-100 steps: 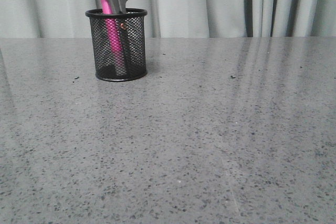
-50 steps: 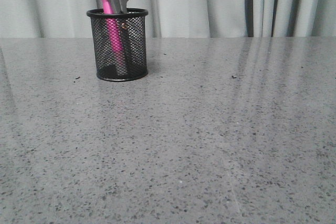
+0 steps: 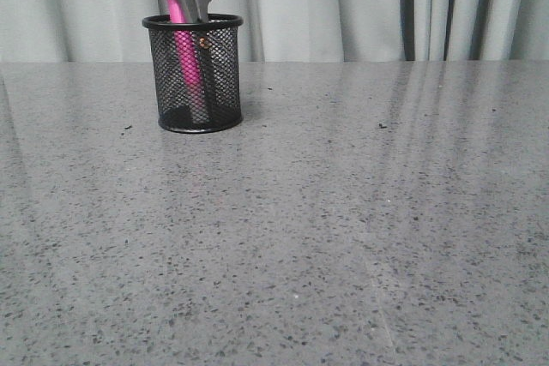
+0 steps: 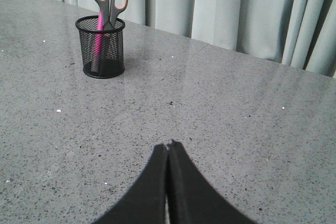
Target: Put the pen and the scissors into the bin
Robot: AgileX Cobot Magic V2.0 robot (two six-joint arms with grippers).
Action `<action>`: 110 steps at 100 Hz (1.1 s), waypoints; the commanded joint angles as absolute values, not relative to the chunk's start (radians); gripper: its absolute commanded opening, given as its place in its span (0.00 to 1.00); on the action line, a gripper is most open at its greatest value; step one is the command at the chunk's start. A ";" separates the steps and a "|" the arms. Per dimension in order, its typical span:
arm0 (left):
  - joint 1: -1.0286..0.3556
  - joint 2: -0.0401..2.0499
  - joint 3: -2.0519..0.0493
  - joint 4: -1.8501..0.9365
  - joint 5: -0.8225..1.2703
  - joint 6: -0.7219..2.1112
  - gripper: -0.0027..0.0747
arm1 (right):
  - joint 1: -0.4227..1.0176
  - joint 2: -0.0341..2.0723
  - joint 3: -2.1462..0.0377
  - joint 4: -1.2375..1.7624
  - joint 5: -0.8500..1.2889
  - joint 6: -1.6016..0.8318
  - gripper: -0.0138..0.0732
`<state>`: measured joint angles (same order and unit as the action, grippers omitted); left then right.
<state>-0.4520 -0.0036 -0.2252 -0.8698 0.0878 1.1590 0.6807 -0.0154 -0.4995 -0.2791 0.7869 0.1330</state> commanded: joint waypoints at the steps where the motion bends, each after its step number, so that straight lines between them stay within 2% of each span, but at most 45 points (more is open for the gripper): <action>1: -0.444 0.003 -0.232 -0.610 0.050 1.009 0.01 | 0.680 -0.001 -0.523 -0.294 0.704 0.132 0.08; 14: -0.363 0.003 -0.147 -0.090 0.032 0.410 0.01 | 0.680 -0.001 -0.523 -0.294 0.704 0.132 0.08; 19: -0.325 0.003 -0.104 0.000 0.034 0.218 0.01 | 0.680 -0.001 -0.523 -0.294 0.704 0.132 0.08; 26: -0.269 0.003 -0.046 0.028 0.050 0.088 0.01 | 0.680 -0.001 -0.523 -0.294 0.704 0.132 0.08; 44: -0.176 -0.037 0.046 0.029 0.111 0.057 0.01 | 0.680 -0.001 -0.523 -0.294 0.704 0.132 0.08; 61: -0.149 -0.037 0.044 0.035 0.293 0.057 0.01 | 0.680 -0.001 -0.523 -0.292 0.706 0.132 0.08; 110: -0.147 -0.037 0.046 0.040 0.293 0.057 0.01 | 0.680 -0.001 -0.523 -0.292 0.706 0.132 0.08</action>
<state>-0.1487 -0.0036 0.0018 0.0388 0.3363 0.0656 0.6807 -0.0154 -0.4995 -0.2791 0.7869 0.1330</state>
